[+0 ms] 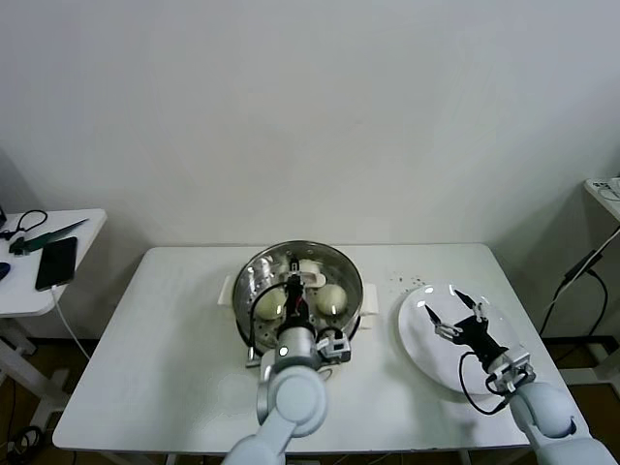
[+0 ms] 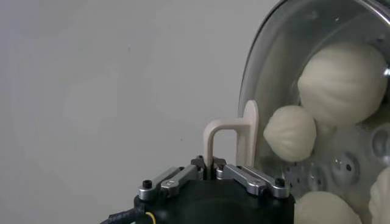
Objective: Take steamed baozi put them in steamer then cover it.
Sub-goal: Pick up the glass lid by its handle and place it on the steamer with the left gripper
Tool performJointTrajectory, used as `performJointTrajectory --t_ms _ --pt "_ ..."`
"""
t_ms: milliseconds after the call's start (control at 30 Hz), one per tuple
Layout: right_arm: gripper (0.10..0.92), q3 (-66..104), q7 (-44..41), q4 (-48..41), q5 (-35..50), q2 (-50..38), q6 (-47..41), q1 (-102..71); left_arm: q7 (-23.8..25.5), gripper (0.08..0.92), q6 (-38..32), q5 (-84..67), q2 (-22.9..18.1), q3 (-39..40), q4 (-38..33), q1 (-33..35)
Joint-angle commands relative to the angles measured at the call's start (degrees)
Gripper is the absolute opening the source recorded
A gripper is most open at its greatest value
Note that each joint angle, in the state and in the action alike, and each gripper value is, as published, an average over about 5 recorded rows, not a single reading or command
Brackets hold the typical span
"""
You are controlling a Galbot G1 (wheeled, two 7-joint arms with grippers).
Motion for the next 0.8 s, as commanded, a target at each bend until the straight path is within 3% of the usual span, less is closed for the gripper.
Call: performJointTrajectory --t_ms 33,800 --pt "0.823 0.28 -0.14 0.01 -0.03 0.08 0.05 -0.10 -0.09 0.147 -0.30 0.29 0.09 -0.10 0.88 -0.31" --pt "0.823 1.03 -0.75 0.18 -0.27 0.49 -0.04 -0.51 -0.74 0.150 -0.95 0.70 0.48 -0.19 1.02 0.04"
